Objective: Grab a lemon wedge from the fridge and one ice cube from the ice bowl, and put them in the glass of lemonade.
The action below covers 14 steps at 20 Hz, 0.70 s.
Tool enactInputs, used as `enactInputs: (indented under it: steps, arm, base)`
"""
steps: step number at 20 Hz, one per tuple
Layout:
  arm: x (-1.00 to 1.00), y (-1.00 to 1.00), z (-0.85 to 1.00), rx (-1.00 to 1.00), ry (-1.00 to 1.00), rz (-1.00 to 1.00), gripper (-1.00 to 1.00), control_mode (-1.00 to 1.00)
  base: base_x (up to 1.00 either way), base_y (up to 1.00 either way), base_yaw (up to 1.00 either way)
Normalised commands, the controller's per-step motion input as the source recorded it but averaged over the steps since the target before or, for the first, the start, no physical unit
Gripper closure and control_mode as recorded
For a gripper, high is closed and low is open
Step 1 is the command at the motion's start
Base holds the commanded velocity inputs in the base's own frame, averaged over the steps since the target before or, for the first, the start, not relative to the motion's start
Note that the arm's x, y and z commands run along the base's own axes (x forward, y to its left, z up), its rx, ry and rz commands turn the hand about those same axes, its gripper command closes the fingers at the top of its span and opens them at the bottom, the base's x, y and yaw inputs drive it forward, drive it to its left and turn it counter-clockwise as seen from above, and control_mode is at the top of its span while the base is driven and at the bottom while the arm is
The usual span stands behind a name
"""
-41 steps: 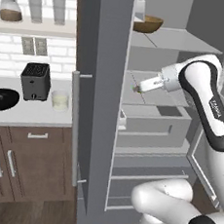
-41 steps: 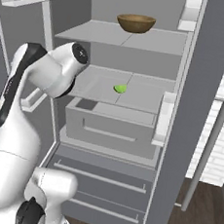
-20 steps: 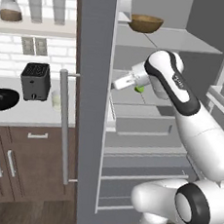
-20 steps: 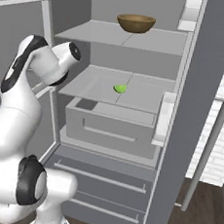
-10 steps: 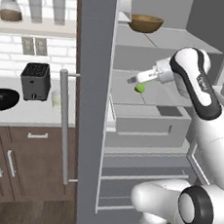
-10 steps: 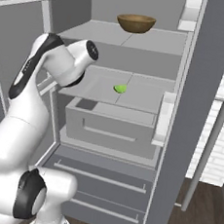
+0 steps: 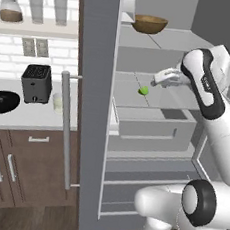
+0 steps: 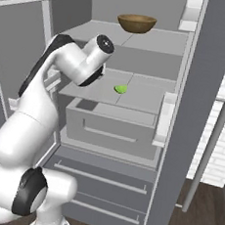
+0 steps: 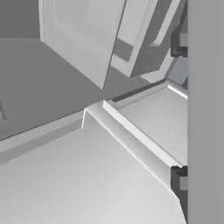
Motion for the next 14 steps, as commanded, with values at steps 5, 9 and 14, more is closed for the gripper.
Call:
enactInputs:
  steps: [5,9,14]
  arm:
    - [0.54,-0.55,-0.11,-0.26,0.25,-0.44,-1.00,-1.00]
    - [0.54,-0.27,-0.48,-0.20,0.20,-0.45,-1.00,-1.00]
    - [0.55,-0.08,-0.81,-0.06,0.08,-0.37,-1.00,-1.00]
  base:
    - [0.00,0.00,0.00]
    - [0.00,0.00,0.00]
    - [0.00,0.00,0.00]
